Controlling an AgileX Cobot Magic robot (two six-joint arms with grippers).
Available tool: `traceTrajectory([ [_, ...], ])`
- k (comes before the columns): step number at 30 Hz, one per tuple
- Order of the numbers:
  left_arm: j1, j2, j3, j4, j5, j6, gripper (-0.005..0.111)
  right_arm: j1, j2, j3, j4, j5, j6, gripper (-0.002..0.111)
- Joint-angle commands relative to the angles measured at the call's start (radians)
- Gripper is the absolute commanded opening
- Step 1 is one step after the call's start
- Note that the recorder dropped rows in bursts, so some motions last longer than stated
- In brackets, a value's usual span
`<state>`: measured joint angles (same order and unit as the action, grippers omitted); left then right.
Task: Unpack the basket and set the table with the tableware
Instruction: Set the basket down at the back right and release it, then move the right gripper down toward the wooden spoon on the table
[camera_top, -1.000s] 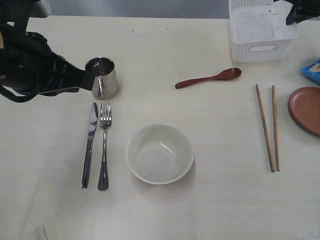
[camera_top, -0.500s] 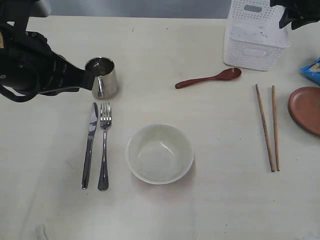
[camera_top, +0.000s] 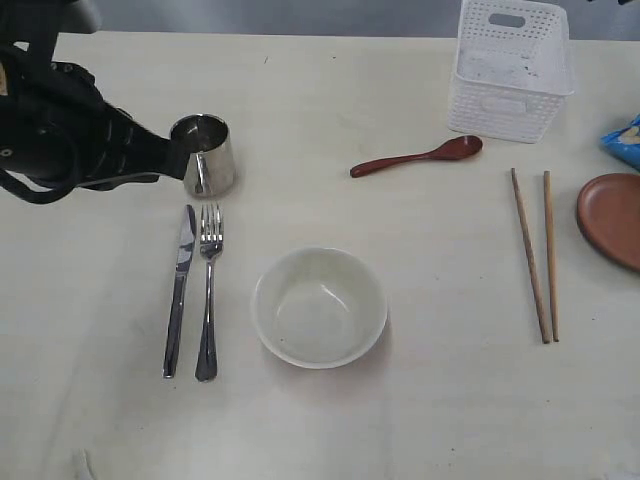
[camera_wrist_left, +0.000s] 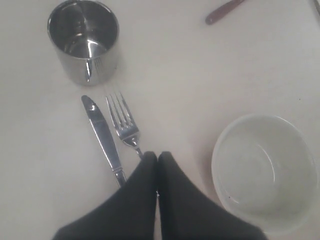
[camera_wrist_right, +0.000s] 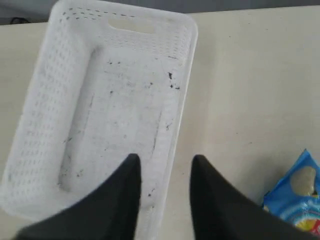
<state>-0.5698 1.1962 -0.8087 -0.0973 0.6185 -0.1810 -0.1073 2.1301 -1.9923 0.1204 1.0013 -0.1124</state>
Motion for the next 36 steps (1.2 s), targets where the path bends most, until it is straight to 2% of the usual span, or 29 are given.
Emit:
traceTrajectory([
  [1,0.000,-0.009,-0.001,-0.008,-0.008,0.012,0.000,0.002,-0.094,0.010,0.029,0.080,0.000,0.000],
  [4,0.000,-0.009,-0.001,-0.008,-0.008,0.016,0.000,0.029,-0.183,0.088,0.068,0.061,-0.004,-0.001],
  [8,0.000,-0.009,-0.001,-0.008,-0.008,0.016,0.000,0.080,-0.321,0.276,0.047,-0.005,-0.004,-0.001],
  [12,0.000,-0.009,-0.001,-0.008,0.005,0.016,0.000,0.111,-0.474,0.536,0.001,-0.131,0.057,-0.001],
  [17,0.000,-0.009,-0.001,-0.008,0.042,0.018,0.000,0.129,-0.652,0.842,0.073,-0.188,0.050,-0.001],
  [22,0.000,-0.015,-0.001,0.004,0.057,0.018,0.000,0.289,-0.818,1.066,0.049,-0.289,0.046,-0.001],
  [28,0.000,-0.046,-0.001,0.047,0.098,0.016,0.000,0.454,-0.827,1.139,-0.051,-0.278,0.112,-0.001],
  [31,0.000,-0.051,-0.003,0.105,0.131,-0.010,0.000,0.470,-0.804,1.127,-0.094,-0.296,0.168,-0.001],
  [36,0.000,-0.051,-0.003,0.259,0.156,-0.151,0.000,0.470,-0.712,1.058,-0.212,-0.268,0.240,-0.001],
])
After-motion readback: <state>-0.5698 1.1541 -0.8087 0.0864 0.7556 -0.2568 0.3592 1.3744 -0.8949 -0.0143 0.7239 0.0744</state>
